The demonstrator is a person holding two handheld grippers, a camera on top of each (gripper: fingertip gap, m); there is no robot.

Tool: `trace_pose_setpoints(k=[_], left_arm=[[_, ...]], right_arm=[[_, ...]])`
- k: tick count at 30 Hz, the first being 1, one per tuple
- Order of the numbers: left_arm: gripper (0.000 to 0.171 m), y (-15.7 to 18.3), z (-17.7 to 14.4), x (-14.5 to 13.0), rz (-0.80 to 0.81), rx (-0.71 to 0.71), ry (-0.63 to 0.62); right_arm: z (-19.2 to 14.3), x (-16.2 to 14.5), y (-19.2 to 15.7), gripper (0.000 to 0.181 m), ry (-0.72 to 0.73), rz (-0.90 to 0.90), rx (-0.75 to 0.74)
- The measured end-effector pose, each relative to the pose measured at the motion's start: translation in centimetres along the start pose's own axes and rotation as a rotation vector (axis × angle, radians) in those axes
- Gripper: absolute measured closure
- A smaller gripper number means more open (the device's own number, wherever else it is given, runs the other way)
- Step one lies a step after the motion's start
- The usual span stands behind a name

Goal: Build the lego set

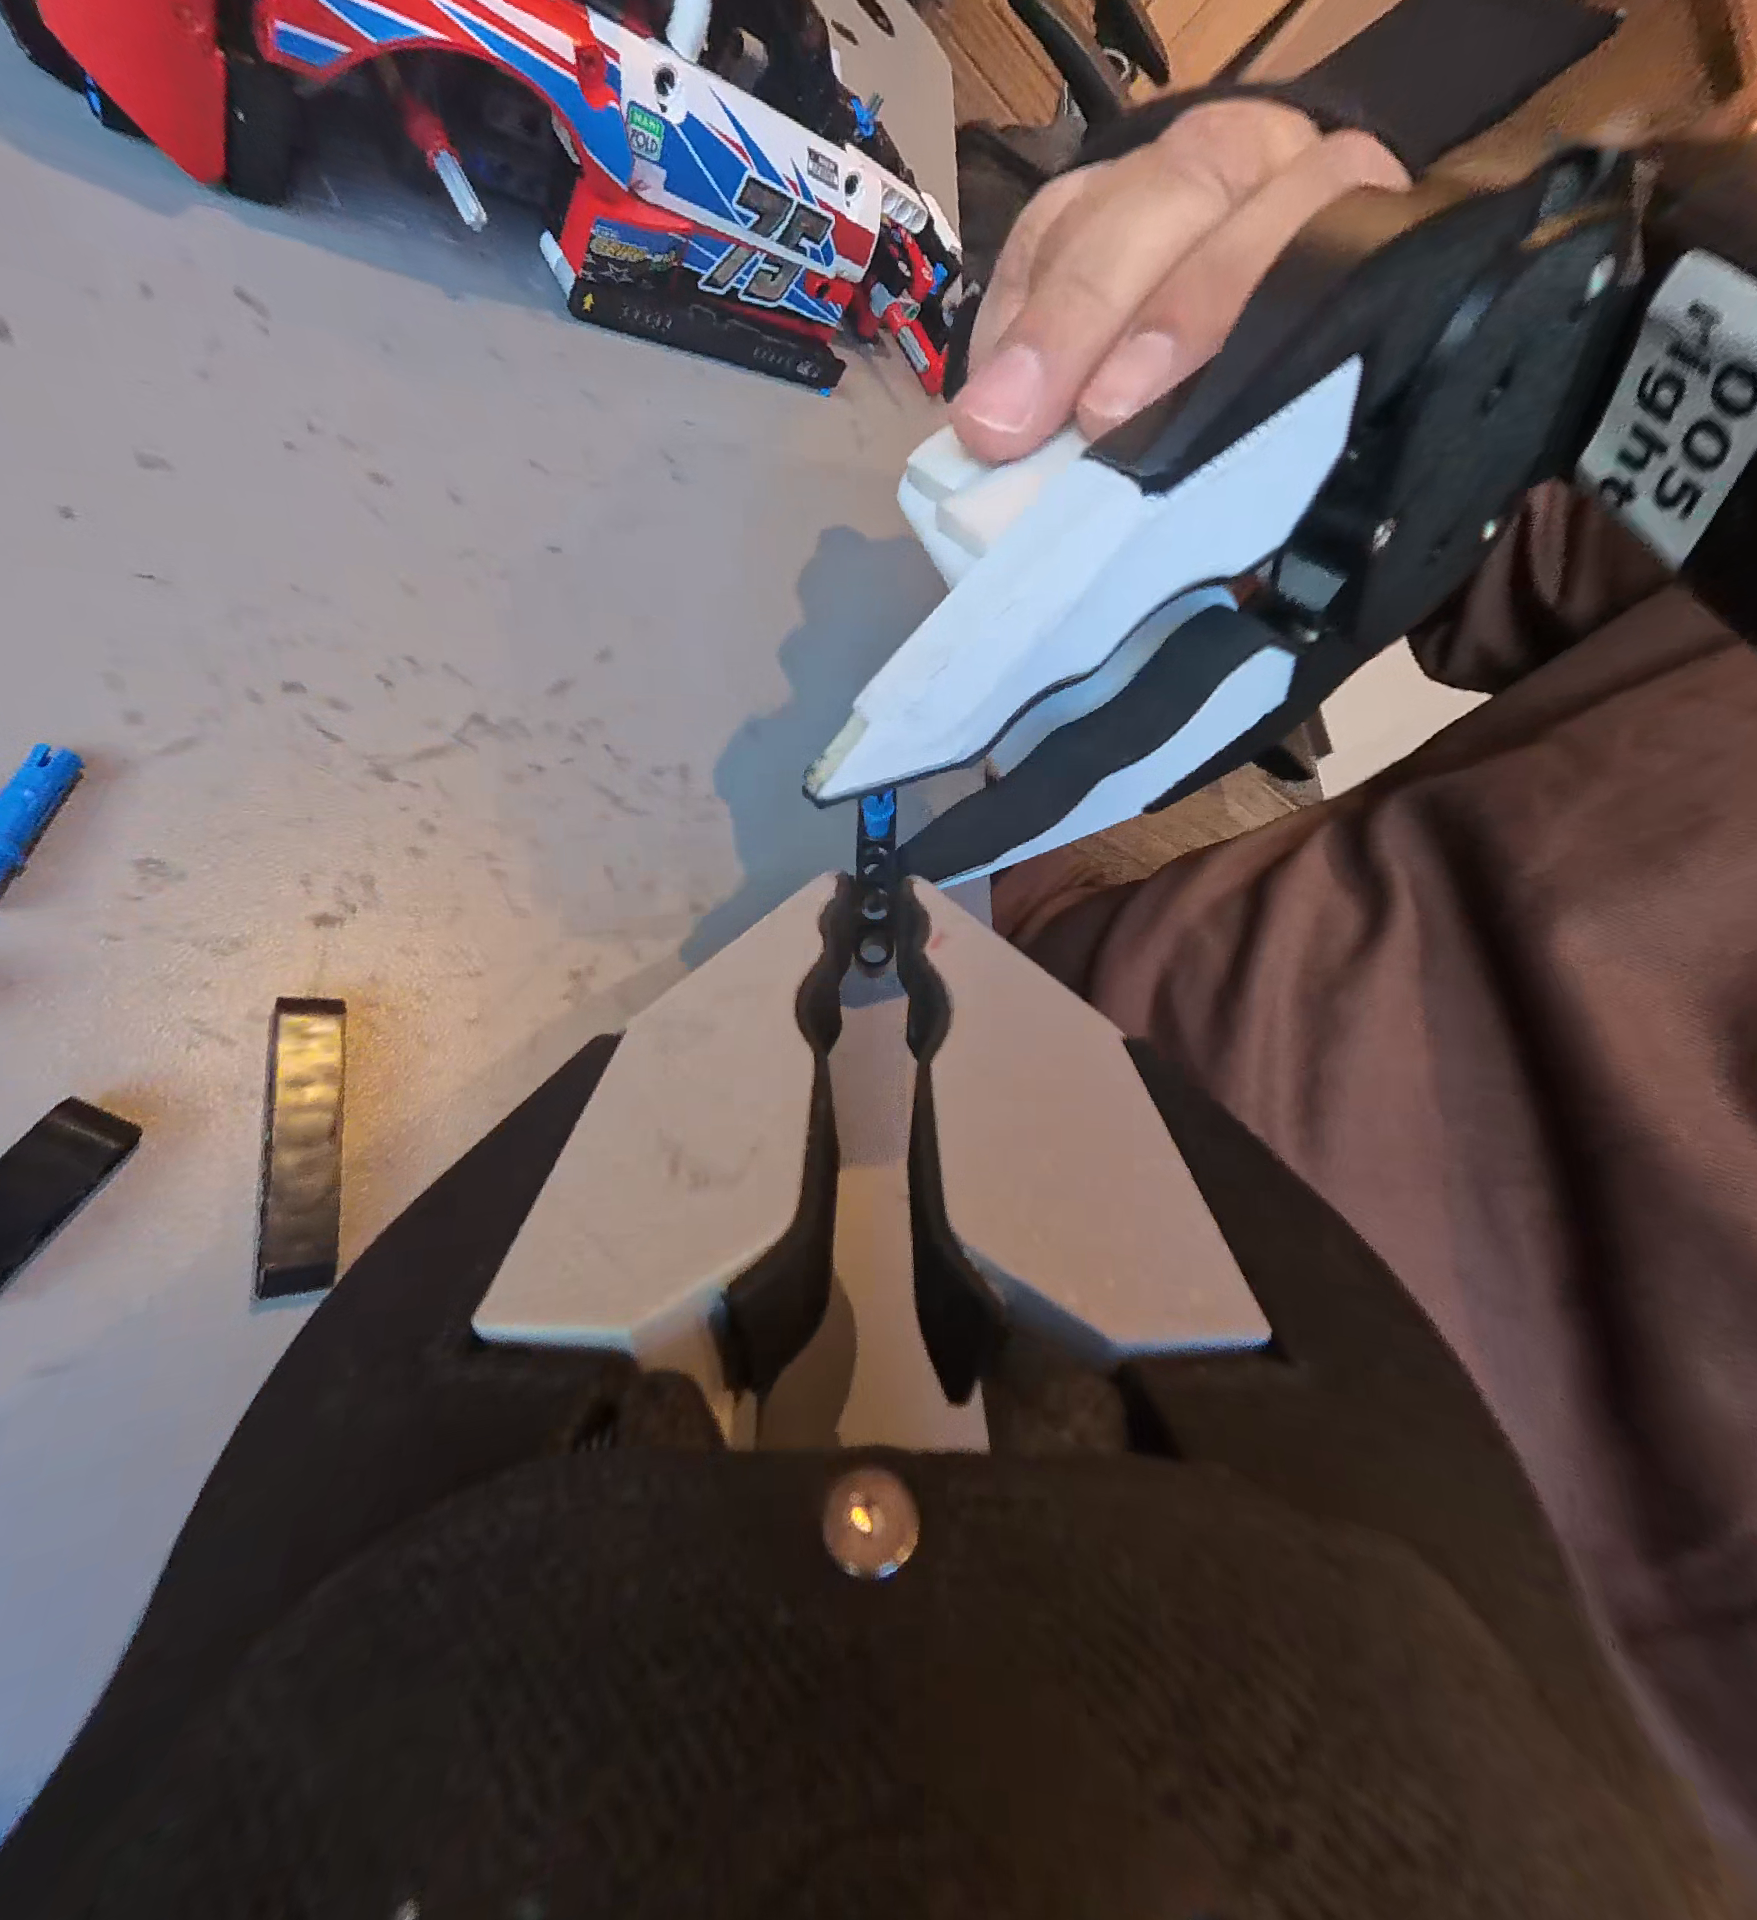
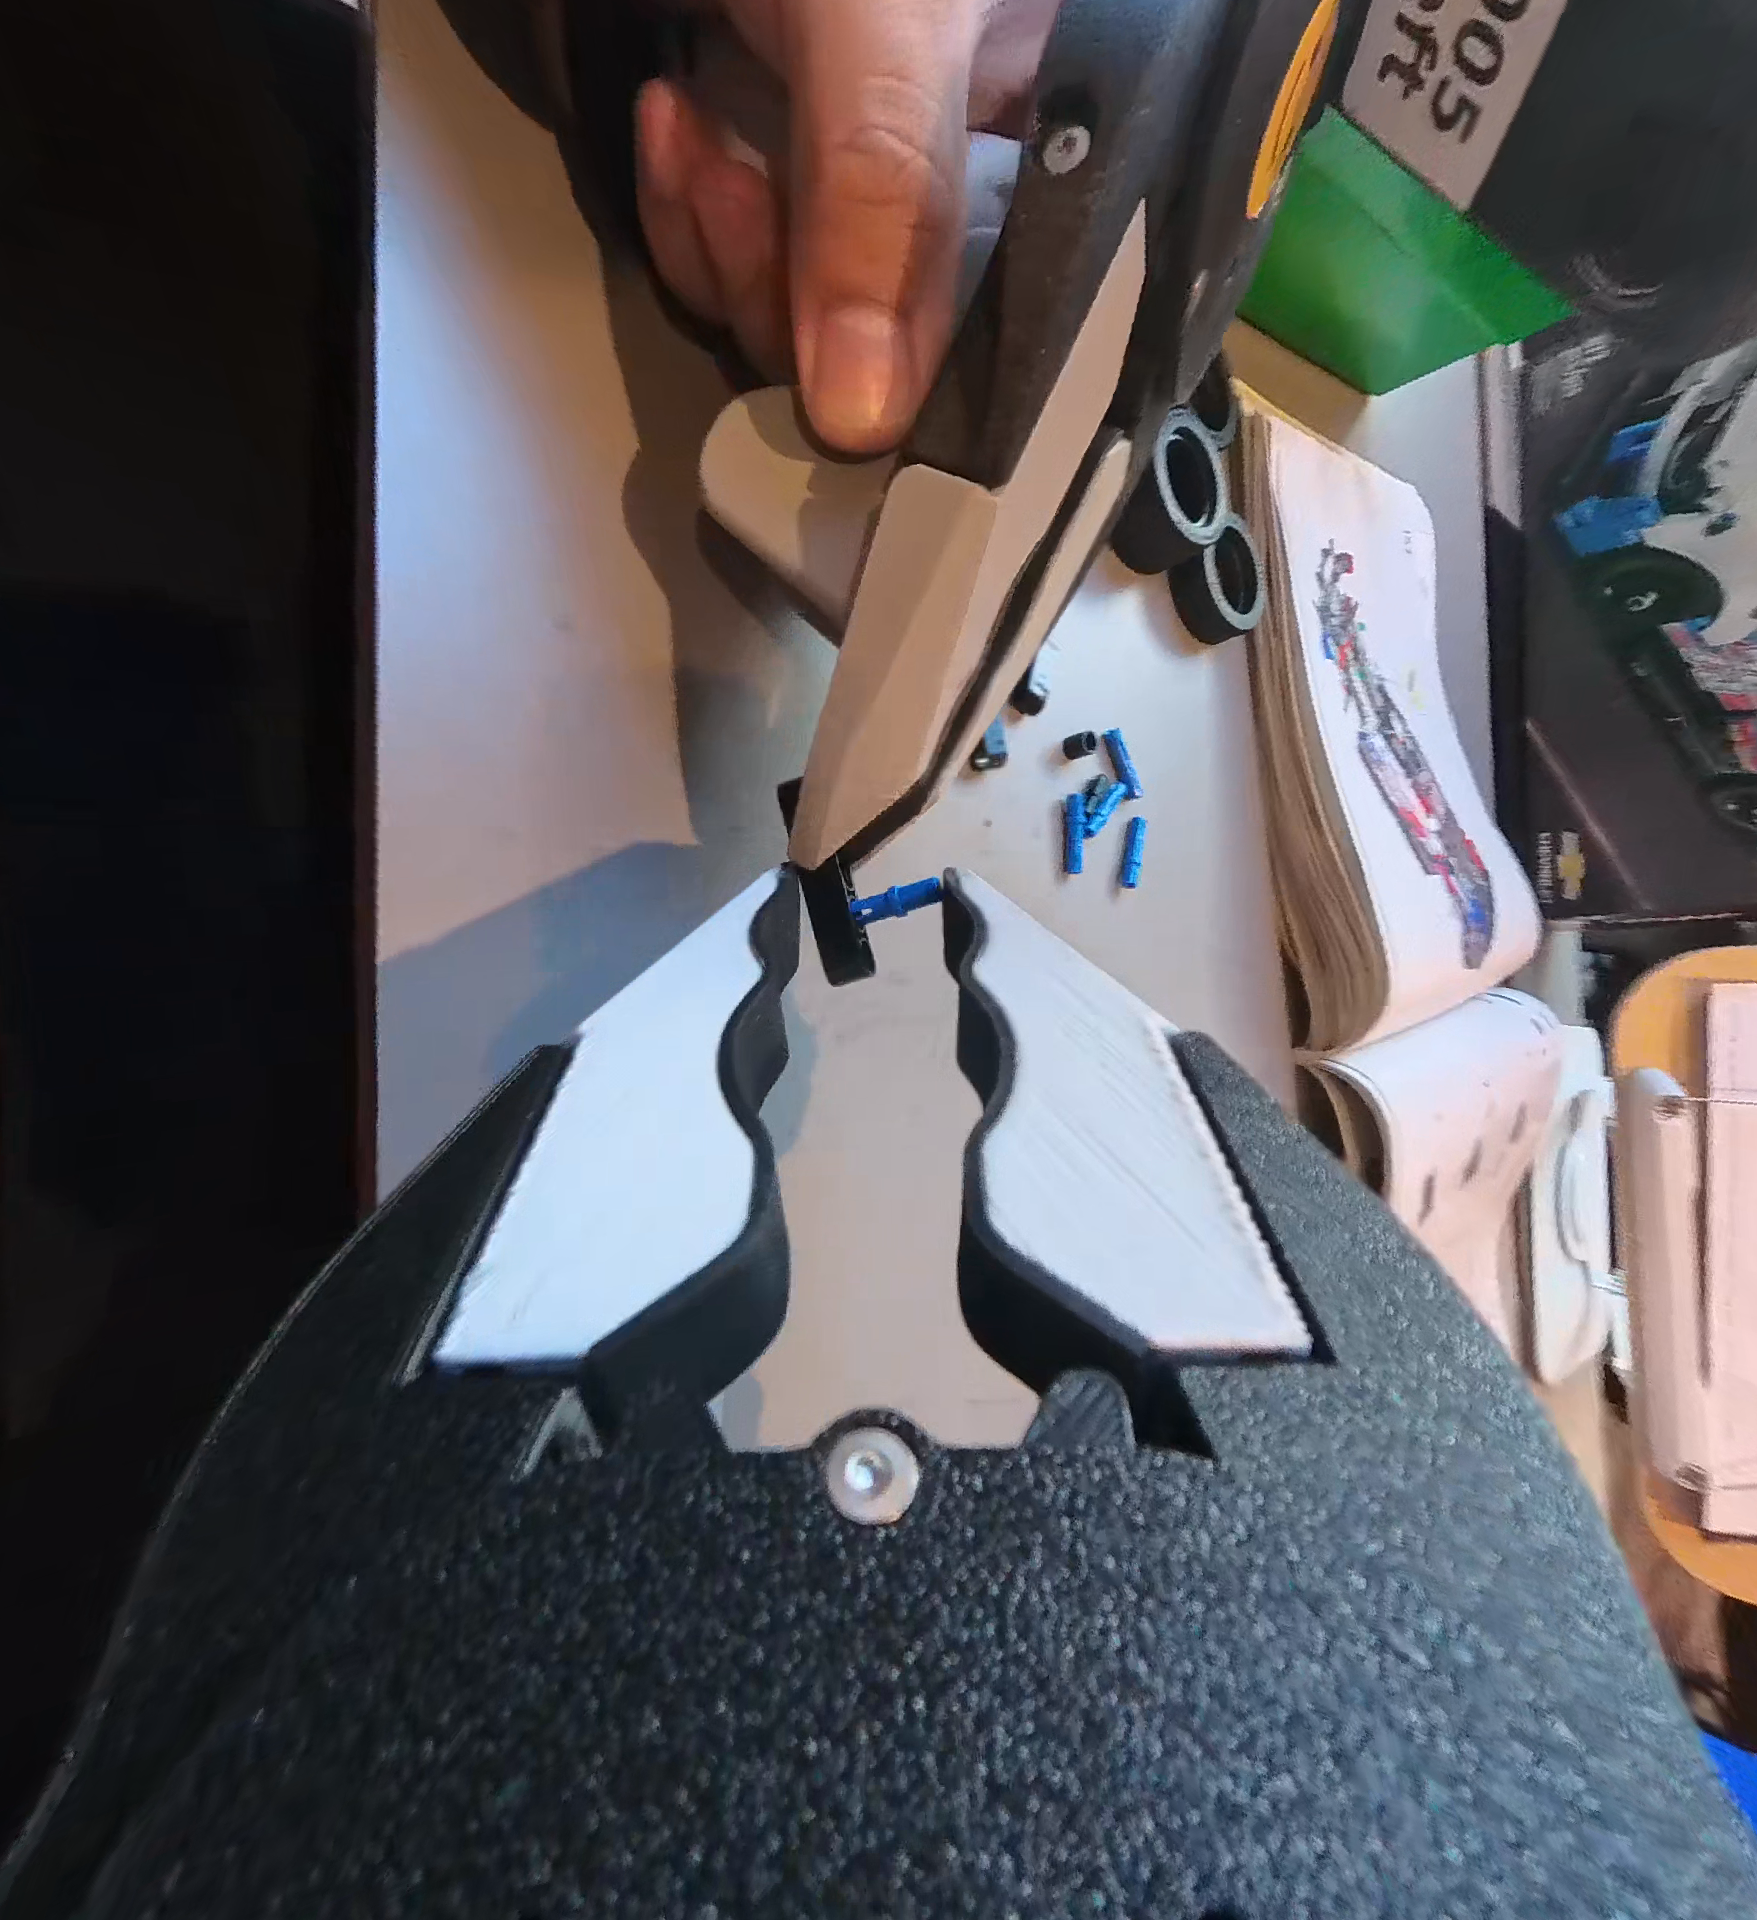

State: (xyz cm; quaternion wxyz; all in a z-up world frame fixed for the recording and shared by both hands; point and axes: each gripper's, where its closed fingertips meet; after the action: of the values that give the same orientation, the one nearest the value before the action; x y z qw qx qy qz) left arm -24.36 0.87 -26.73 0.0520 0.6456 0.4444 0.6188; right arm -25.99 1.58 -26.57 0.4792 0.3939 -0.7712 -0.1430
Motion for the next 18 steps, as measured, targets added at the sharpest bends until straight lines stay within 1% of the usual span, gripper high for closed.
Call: trace_pose_setpoints(k=[3,5,12,18], left_arm=[[0.167,-0.1,-0.3,0.6,-0.025,-0.004,0.040],[0.167,-0.1,-0.4,0.8,-0.030,-0.005,0.057],[0.167,-0.2,-0.1,1.0,-0.028,0.010,0.077],[0.167,-1.0,0.5,2.0,-0.038,0.050,0.126]], right_arm=[[0.1,0.1,0.7,0.153,-0.002,-0.051,-0.069],[0.1,0.2,0.9,0.153,0.012,-0.055,-0.102],[-0.1,0.0,1.1,0.154,0.070,-0.084,-0.123],[-0.2,-0.7,1.9,0.152,0.137,-0.013,-0.156]])
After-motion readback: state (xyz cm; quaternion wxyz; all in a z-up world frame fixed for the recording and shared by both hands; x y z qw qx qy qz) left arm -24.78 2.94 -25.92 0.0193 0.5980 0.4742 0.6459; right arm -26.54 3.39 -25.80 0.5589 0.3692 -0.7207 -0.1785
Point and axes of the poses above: each gripper's, where its closed fingertips meet, z out along the fingers, x out of its top, y = z × x across the jaws, and after that the axes turned 14 degrees about y, right-handed
